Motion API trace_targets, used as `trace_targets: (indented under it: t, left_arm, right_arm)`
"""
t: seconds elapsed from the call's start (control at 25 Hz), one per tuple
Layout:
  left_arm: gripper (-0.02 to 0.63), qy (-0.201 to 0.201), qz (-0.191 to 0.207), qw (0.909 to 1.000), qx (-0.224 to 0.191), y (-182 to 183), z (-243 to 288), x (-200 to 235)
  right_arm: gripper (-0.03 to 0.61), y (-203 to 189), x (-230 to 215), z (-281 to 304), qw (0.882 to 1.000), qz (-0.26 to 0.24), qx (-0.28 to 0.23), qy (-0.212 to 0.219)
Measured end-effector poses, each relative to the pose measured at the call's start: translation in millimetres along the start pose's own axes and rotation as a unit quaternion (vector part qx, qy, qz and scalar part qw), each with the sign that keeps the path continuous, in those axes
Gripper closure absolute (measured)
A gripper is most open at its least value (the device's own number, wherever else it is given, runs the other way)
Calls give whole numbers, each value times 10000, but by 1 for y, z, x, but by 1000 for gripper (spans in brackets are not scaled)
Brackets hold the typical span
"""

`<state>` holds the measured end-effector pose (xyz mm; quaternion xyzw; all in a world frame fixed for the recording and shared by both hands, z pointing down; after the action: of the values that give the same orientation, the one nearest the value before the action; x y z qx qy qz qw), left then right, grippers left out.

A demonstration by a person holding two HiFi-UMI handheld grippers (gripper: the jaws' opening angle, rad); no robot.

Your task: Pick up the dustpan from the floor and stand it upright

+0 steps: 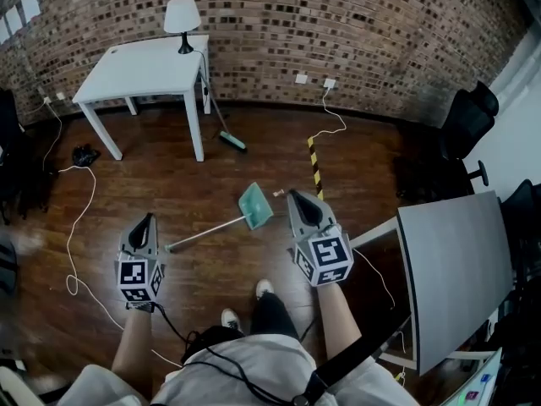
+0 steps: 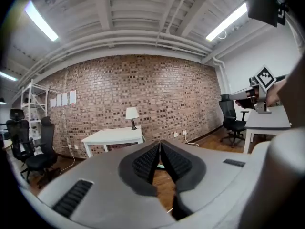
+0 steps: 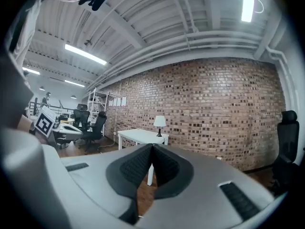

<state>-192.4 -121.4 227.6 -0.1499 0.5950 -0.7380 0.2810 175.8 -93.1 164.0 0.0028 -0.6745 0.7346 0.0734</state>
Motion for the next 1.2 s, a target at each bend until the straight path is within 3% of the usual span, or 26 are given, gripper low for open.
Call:
trace_targets:
  t: [0.08,0.12,0.32,0.44,0.68,0.76,1.0,1.08,1.2]
  left_arm:
    - [573,92,-186,9997,102,-15,3,12]
    - [568,147,-311,9993,147,-23,6,18]
    - [530,471,-1054,9929,302,-76,33,51]
    - [485,715,-1448,9855,528,-125,53,78]
    - [482,919,-1998,9706,979,-244,112,103]
    - [482,1011,-2299,9622,1054,-285,131,109]
    - [461,1644,-3462,9199,833,-396,169,122]
    - [459,1702,-3606,9128,877,-436,178,118]
    - [440,1811,-3568,9110,999,-498,192,109]
  right_arm:
    - [597,-3,2,13,10000,-87,6,18]
    - [540,-7,3,23,9999,-148,32,67]
    - [534,-45,13,90,9974,-398,110,584]
    - [505,-89,27,144,9942,-505,246,914]
    - [484,-212,51,239,9811,-766,716,1628]
    - [483,-252,61,264,9779,-764,816,1769]
    - [483,-366,89,318,9708,-737,1008,2046]
    - [449,-406,107,323,9606,-909,1116,2377]
    - [410,-474,136,324,9354,-1416,1242,2991]
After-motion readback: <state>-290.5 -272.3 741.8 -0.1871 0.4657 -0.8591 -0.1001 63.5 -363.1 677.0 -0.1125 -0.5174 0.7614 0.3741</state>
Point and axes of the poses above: the fingertips, and each gripper's own axes: z forward along the fingers, x to its left, y out of its top, the point moved 6 cm from there along -z, backward along the fingers, and after that the axes turned 12 degrees about -y, right-handed, at the moved point
